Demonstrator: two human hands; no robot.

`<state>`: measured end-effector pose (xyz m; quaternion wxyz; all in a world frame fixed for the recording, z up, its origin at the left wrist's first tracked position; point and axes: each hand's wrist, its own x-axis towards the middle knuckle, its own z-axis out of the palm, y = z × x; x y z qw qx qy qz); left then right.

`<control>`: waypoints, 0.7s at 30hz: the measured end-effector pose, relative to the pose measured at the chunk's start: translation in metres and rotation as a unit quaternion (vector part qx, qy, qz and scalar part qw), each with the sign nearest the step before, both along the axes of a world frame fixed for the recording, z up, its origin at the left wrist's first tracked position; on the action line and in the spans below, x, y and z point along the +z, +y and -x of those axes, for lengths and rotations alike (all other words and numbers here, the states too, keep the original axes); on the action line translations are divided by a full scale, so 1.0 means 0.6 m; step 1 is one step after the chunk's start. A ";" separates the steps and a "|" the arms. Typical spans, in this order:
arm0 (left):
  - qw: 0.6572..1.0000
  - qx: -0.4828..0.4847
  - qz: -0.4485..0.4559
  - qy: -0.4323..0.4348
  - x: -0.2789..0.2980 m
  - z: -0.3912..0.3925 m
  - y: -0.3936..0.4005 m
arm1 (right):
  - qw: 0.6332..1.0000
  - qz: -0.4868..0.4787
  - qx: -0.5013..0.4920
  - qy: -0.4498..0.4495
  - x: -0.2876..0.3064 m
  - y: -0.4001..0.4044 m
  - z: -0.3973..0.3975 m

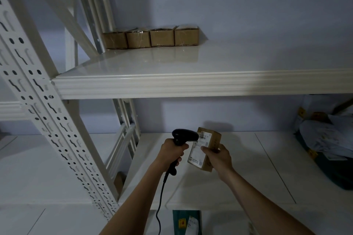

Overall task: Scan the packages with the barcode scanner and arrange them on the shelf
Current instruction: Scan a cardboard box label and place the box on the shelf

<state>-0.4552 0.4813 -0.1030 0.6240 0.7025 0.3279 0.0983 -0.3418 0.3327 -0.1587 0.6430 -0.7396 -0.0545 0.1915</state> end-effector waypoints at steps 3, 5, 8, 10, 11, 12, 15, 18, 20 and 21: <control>1.000 0.000 0.003 -0.001 -0.004 0.000 0.001 | 1.000 0.007 -0.001 0.000 -0.001 -0.003 0.000; 1.000 0.000 0.007 -0.003 -0.006 0.000 0.001 | 1.000 0.013 -0.003 0.001 -0.002 -0.004 0.000; 1.000 0.000 0.020 -0.011 -0.009 -0.001 0.004 | 1.000 0.011 -0.004 0.012 0.000 -0.005 0.000; 0.998 0.000 0.053 -0.018 -0.018 0.002 0.010 | 1.000 0.001 -0.008 0.029 0.000 -0.007 -0.002; 0.997 0.002 0.080 -0.021 -0.026 0.006 0.014 | 0.999 -0.003 -0.011 0.041 -0.001 -0.008 -0.003; 0.994 0.009 0.107 -0.024 -0.036 0.010 0.019 | 0.998 -0.005 -0.013 0.055 -0.002 -0.010 -0.004; 0.985 0.071 0.157 -0.023 -0.082 0.026 0.036 | 0.996 -0.006 -0.016 0.091 -0.008 -0.017 -0.010; 0.976 0.157 0.151 0.018 -0.133 0.040 0.051 | 0.993 -0.009 -0.012 0.116 -0.014 -0.023 -0.011; 0.974 0.192 0.100 0.072 -0.165 0.050 0.061 | 0.991 -0.009 0.002 0.136 -0.020 -0.023 -0.011; 0.972 0.198 0.082 0.093 -0.178 0.055 0.064 | 0.989 -0.005 0.009 0.146 -0.022 -0.022 -0.012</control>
